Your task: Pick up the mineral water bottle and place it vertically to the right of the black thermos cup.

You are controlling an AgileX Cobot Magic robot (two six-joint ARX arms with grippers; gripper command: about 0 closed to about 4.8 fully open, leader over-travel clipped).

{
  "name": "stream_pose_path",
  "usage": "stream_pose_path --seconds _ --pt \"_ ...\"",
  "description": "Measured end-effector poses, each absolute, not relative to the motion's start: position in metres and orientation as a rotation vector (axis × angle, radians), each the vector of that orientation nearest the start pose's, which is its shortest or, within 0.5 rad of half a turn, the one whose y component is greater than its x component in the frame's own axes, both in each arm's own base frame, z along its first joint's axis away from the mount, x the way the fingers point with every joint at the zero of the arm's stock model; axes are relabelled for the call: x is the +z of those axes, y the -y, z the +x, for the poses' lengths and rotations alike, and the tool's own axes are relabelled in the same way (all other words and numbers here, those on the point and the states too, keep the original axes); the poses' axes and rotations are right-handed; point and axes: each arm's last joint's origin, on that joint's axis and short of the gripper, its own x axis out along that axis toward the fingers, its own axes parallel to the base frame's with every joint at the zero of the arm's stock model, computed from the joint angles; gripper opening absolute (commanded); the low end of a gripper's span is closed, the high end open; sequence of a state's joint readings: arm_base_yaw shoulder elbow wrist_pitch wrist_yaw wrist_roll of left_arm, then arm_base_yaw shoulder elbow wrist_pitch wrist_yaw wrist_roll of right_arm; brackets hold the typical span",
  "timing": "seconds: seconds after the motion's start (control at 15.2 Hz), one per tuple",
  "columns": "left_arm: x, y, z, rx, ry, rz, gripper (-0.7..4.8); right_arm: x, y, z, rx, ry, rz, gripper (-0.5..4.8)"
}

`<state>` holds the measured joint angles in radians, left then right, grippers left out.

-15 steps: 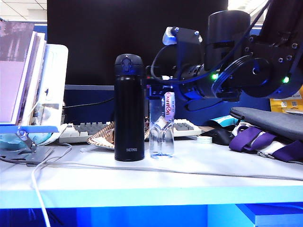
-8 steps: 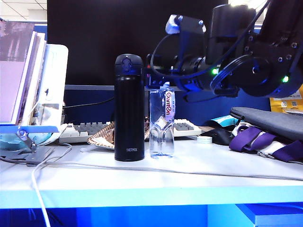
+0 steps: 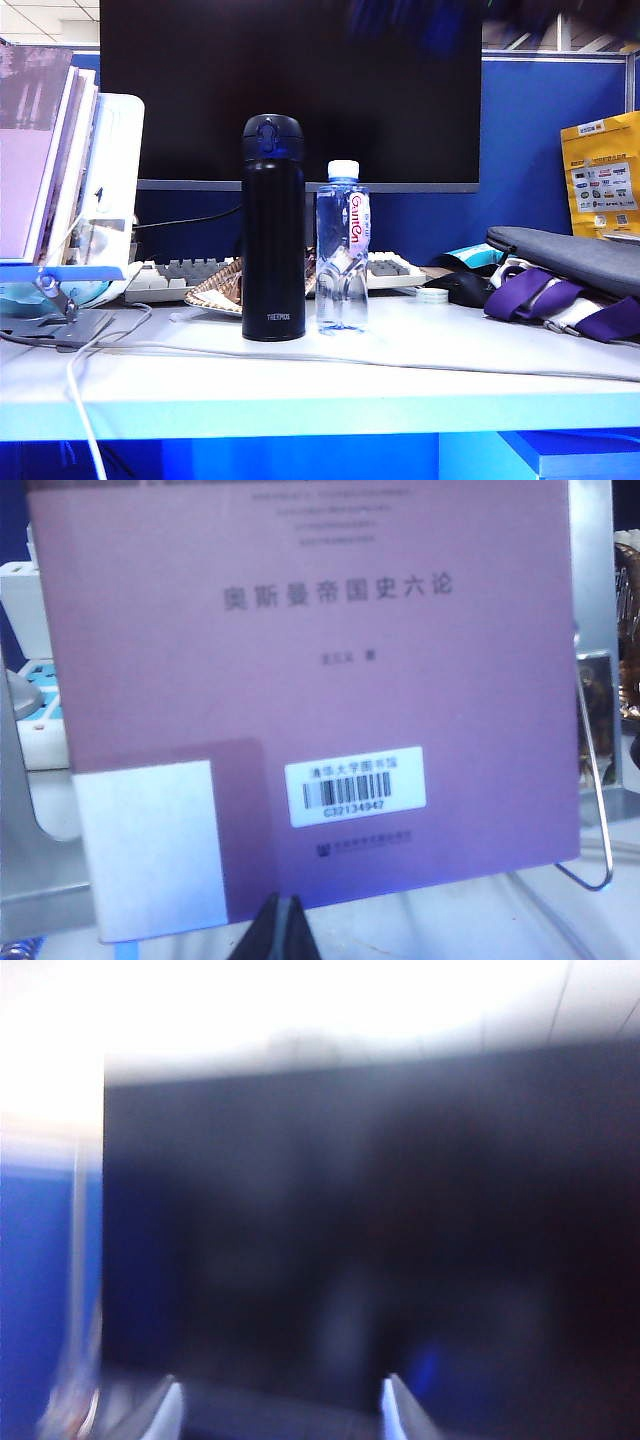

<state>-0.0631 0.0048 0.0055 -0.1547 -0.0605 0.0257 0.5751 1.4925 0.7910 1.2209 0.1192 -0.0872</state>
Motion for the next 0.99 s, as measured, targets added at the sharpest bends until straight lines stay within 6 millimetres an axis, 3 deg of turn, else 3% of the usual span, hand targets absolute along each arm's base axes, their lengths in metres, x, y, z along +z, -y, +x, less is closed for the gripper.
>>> stream_pose_path --seconds 0.2,0.46,0.59,0.72,0.85,0.99 --pt "0.15 0.004 0.096 -0.005 -0.154 0.035 -0.05 0.37 -0.128 0.205 0.342 0.616 0.047 -0.05" --pt "0.15 0.004 0.096 -0.005 -0.154 0.035 -0.05 0.41 -0.068 0.119 0.252 0.587 0.037 -0.05" --pt "0.15 0.004 0.096 -0.005 -0.154 0.036 -0.05 0.409 -0.044 0.085 0.178 0.527 0.027 -0.05" --pt "0.15 0.004 0.096 -0.005 -0.154 0.035 -0.05 0.394 -0.027 0.061 0.139 0.396 -0.031 -0.05" --pt "0.15 0.004 0.096 -0.005 -0.154 0.035 -0.05 0.376 -0.019 0.051 0.128 0.262 -0.098 -0.05" --pt "0.15 0.004 0.096 -0.005 -0.154 0.036 -0.05 0.348 -0.022 0.056 0.138 0.172 -0.135 -0.05"
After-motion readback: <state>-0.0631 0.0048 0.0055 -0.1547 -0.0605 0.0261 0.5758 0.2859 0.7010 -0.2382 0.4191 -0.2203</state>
